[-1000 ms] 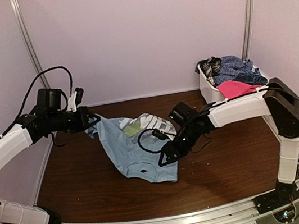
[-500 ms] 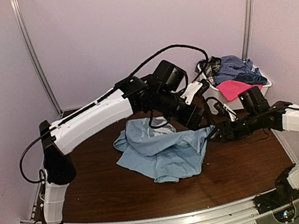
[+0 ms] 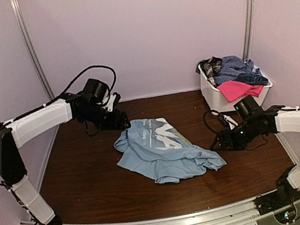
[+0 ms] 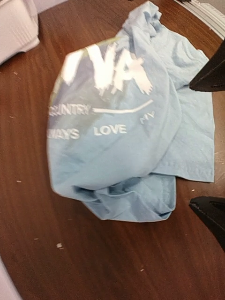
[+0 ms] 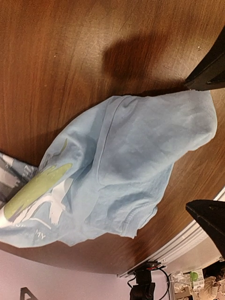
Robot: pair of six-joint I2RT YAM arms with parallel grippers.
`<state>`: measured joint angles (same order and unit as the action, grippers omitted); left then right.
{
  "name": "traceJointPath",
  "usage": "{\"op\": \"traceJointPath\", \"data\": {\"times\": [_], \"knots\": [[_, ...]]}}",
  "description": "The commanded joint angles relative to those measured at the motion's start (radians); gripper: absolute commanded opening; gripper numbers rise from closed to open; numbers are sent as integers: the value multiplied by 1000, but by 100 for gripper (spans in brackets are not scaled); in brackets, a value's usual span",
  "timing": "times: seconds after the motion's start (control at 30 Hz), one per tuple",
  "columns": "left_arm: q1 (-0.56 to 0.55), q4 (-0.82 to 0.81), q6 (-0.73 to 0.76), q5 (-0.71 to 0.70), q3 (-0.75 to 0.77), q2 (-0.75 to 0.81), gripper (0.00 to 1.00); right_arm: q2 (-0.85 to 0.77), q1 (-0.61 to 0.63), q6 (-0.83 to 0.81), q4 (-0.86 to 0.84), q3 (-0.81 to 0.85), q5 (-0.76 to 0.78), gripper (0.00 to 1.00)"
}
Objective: Fold and stack the mixed laundry pile
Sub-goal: Pick up the crumpled T-shirt from the center of the board.
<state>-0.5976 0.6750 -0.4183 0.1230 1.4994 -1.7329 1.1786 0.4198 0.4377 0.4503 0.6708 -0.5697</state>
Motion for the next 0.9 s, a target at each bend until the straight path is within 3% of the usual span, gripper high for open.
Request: {"op": "traceJointPath", "data": {"times": [0.0,0.13,0.27,0.33,0.5,0.57,0.67,0.77,0.87], "knots": [[23,-26,-48,-35,-120,-29,78,88,38,-27,-2,44,53,83],[31,-24,-63,-65,-156,-88,77,183,96,-61,46,69,116,85],[32,-129,-46,29,-203,-107,70,253,118,-65,75,78,193,76],[30,-201,-36,120,-214,-110,66,277,118,-65,84,89,219,66],[30,-284,-80,176,-196,-165,66,306,118,-65,95,124,261,46],[30,-298,-85,183,-171,-203,67,317,118,-66,101,139,268,33],[29,-303,-97,187,-123,-271,67,315,117,-65,119,166,289,2],[29,-301,-110,200,-78,-307,57,298,117,-69,159,209,318,0],[30,-306,-119,194,-67,-280,34,275,116,-82,221,281,354,0]]}}
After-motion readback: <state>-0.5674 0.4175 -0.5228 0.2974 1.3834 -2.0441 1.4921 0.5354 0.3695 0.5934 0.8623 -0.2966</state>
